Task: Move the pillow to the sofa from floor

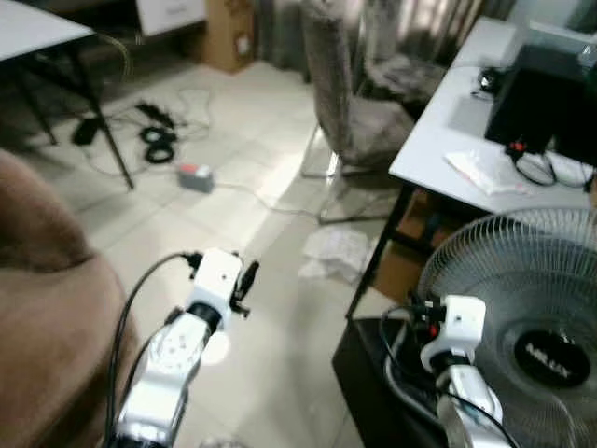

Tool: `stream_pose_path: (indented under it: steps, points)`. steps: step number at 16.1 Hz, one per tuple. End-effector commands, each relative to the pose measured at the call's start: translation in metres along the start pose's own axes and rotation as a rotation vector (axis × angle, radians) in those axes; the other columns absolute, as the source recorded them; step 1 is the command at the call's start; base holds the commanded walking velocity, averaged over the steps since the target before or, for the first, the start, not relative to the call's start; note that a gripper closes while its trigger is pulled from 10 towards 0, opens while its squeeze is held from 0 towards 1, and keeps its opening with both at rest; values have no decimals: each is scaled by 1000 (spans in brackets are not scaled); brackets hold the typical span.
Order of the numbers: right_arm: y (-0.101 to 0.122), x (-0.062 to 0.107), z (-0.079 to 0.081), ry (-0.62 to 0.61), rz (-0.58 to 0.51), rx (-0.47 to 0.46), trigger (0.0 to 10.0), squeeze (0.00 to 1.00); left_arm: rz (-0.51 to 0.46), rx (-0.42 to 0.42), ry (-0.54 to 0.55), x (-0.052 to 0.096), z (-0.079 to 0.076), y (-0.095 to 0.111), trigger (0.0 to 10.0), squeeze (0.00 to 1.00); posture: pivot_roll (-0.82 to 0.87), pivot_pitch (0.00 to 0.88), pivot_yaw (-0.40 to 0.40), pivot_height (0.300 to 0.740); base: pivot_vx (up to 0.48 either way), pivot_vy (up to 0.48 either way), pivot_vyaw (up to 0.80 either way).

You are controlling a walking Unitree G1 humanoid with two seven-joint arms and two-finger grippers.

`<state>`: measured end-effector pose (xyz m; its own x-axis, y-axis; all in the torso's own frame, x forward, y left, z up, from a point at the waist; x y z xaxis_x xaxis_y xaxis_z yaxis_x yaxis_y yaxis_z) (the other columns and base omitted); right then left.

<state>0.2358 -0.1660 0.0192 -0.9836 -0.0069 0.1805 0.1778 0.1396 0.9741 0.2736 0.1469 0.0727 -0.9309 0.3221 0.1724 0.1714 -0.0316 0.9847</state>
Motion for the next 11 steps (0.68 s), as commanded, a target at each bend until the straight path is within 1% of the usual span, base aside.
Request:
stream_pose_path:
  steps: [1, 2, 3, 4, 5, 6, 7, 9, 11]
  points:
    - [9, -5, 8, 3, -28, -22, 10000, 0, -23, -34, -19, -3, 4, 10, 10000, 0, 155, 1, -38, 740, 0, 0, 800]
    - [8, -4, 7, -37, -32, -35, 10000, 0, -17, -30, -31, -9, 5, 13, 10000, 0, 154, 0, -10, 740, 0, 0, 800]
    - [8, -3, 7, -63, -36, -48, 10000, 0, -13, -40, -51, -12, 6, 15, 10000, 0, 155, 0, 40, 740, 0, 0, 800]
    - [8, -3, 7, -67, -38, -51, 10000, 0, -12, -42, -57, -13, 7, 16, 10000, 0, 155, 0, 40, 740, 0, 0, 800]
    - [8, -3, 8, -76, -42, -47, 10000, 0, -6, -46, -63, -16, 9, 17, 10000, 0, 153, 0, 75, 740, 0, 0, 800]
    - [5, -1, 8, -111, -35, -48, 10000, 0, 0, -36, -77, -20, 11, 19, 10000, 0, 136, 0, 98, 740, 0, 0, 800]
    - [5, -1, 7, -116, -33, -47, 10000, 0, 1, -33, -78, -20, 11, 19, 10000, 0, 136, 0, 98, 740, 0, 0, 800]
    - [3, 6, 8, -118, -30, -39, 10000, 0, 24, 51, -46, -23, 12, 8, 10000, 0, 102, 0, 94, 740, 0, 0, 800]
    - [1, 11, 8, -107, -23, -23, 10000, 0, 38, 59, -53, -19, 6, -1, 10000, 0, 81, 0, 81, 740, 0, 0, 800]
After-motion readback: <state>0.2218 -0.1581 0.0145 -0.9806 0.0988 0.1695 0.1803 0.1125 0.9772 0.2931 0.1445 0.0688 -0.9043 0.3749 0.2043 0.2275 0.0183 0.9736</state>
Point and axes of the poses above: a point about 5 cm out from each wrist's last joint towards the gripper, its own x axis pointing back from the gripper into the wrist, its own y axis along the axis of the wrist's last joint, z = x × y, the point moved 1 cm from there along -x, pointing out of the wrist towards the gripper, and after that the axes turned 14 degrees about x, right-handed, at the moved point
